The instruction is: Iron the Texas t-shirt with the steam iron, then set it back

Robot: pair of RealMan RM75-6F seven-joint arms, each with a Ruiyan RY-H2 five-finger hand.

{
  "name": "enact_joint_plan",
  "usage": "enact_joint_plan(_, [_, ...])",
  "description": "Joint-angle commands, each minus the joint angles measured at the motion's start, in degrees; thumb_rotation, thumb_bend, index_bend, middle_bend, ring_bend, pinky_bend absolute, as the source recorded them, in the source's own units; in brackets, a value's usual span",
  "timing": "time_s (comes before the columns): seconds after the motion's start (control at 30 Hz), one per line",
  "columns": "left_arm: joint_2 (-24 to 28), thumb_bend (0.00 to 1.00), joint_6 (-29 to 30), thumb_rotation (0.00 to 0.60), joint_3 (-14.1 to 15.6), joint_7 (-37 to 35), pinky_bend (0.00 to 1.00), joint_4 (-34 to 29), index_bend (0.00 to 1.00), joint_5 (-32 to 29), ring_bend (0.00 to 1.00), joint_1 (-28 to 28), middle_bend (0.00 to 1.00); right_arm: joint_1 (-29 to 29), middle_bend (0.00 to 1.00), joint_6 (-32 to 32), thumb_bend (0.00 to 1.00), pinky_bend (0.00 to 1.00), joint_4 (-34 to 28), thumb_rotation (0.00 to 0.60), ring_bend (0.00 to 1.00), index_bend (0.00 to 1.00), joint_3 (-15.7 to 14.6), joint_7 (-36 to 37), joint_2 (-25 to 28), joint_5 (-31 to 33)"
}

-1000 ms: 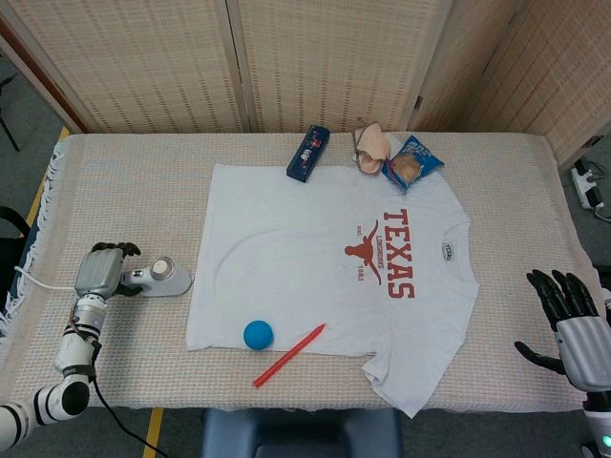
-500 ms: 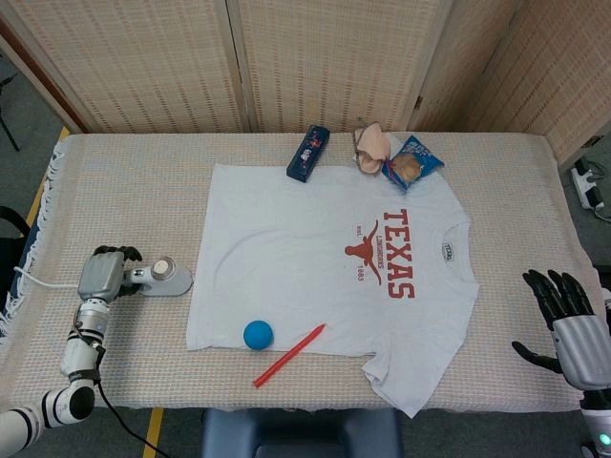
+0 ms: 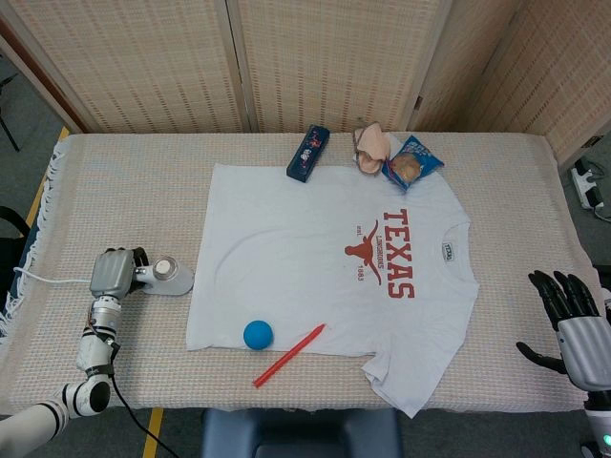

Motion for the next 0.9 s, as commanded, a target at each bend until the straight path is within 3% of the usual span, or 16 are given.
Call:
enact_joint_plan(0.03, [-0.3,0.29,1.1,0.6,0.4,-3.0,0.56,1.7,0.68,2.7,0.59,0.4,0.72,0.5,0.07,-1.2,0.05,0.04,-0.1,0.6,0.0,0.0,-0.3,-0.3,-0.1,-0.2])
enact_joint_plan(0.17, [0.6,0.28,3.1,0.6,0.5,-8.7,0.65,2.1,0.75,6.6,0.68,0.8,0.81,1.5,0.07,-3.5,0.05,0.04,-0.9,0.6,0.0,0.0,-0.9,-1.3,0.0,-0.6])
enact_joint_plan(0.4, [2.3,0.28,8.7,0.6,-0.7,-20.1,0.71,-1.0,0.81,13.3,0.76,0.7,0.9,4.5,0.09,-8.7,0.07,0.04,-1.2,0.6,0.0,0.0,-2.2,-0.5,-0.6,-2.4])
enact_joint_plan(0.47, [2.9,0.28,9.9,0.6,-1.0,-20.6,0.71,-3.0,0.83,14.7,0.77,0.2,0.92,5.8,0.1,-11.9,0.13,0.04,-1.2,0.6,0.0,0.0,-3.1,-0.3,-0.5,-2.9])
enact_joint_plan(0.67, [3.8,0.28,10.3,0.6,-2.8,-17.0,0.72,-9.1,0.84,16.8,0.79,-2.9,0.93,11.0,0.1,-22.8,0.45,0.04,-1.8,0.6,0.0,0.0,-5.8,2.1,-0.3,-3.8])
enact_joint_plan(0.73, [3.7,0.28,9.8,0.6,-3.5,-15.2,0.72,-10.6,0.84,17.1,0.79,-4.2,0.93,12.5,0.09,-25.3,0.57,0.04,-1.4,0.568,0.0,0.0,-6.4,3.4,-0.7,-4.2])
enact_joint_plan(0.9, [1.6,0.28,7.7,0.6,-4.4,-11.1,0.71,-12.9,0.84,17.0,0.79,-7.5,0.94,15.0,0.09,-29.5,0.73,0.03,1.0,0.463,0.0,0.0,-7.6,6.3,-2.9,-4.6])
